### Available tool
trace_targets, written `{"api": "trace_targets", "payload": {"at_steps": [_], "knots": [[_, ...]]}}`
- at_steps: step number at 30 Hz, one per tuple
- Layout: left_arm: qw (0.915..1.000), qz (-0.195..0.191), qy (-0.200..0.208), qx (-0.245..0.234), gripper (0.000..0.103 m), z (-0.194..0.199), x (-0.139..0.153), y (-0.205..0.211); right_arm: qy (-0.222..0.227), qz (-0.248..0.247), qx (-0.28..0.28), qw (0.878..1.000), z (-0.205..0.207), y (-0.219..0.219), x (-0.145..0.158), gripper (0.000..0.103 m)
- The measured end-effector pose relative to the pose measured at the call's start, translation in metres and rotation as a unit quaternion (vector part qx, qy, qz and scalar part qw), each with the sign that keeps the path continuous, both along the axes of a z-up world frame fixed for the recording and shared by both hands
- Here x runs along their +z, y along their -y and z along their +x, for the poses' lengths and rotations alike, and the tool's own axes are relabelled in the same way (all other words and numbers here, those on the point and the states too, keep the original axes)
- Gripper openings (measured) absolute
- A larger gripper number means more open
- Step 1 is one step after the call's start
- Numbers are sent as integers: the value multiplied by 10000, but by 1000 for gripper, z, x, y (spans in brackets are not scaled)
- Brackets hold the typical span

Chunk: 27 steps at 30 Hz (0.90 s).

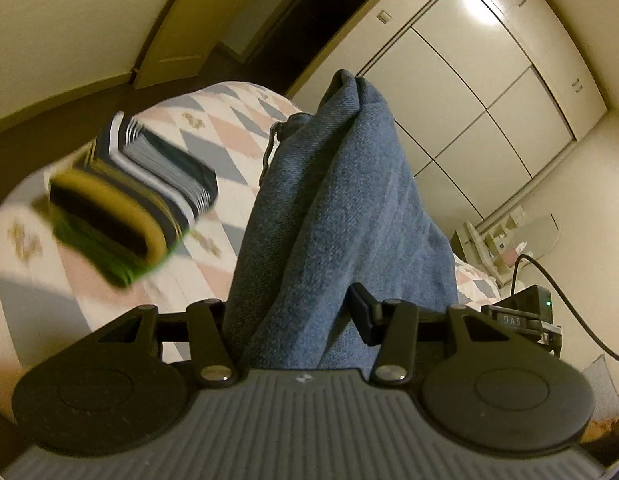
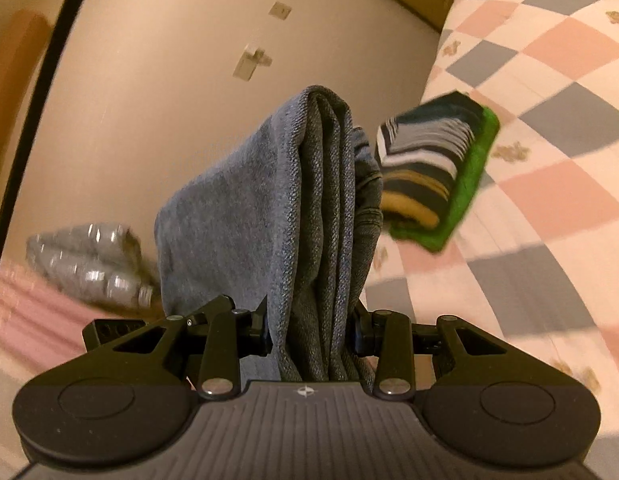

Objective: Fold clothes
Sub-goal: 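Lift the jeans bundle with both grippers and carry it toward the striped garment stack, then lower the jeans bundle onto the striped green garment stack with both grippers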

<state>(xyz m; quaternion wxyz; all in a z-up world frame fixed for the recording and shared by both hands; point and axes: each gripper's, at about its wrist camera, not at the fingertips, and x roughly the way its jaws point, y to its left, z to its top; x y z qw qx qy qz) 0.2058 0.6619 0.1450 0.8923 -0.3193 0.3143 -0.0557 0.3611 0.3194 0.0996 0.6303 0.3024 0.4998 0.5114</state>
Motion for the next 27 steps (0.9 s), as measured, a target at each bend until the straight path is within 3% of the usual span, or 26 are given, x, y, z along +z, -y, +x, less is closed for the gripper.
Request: {"api": "trace_targets", "payload": {"at_steps": [6,13,17,27], "knots": [[9986,35,-2,-530,46,91,12,-99,-176,182,-805,9964,49,-83,-3,38],[9948,46,144,-1005,46,183,21,-179,-146,212,-1480,9887,111,-157,11,38],[9934,-65,-15,-1148,46,222,0,-211,-224,118,-1721,9848,140,-187,5,37],[9859,-419,-932,-1323,46,279,-94,-251,-1236,-443,-2067,9696,180,-225,-78,38]]}}
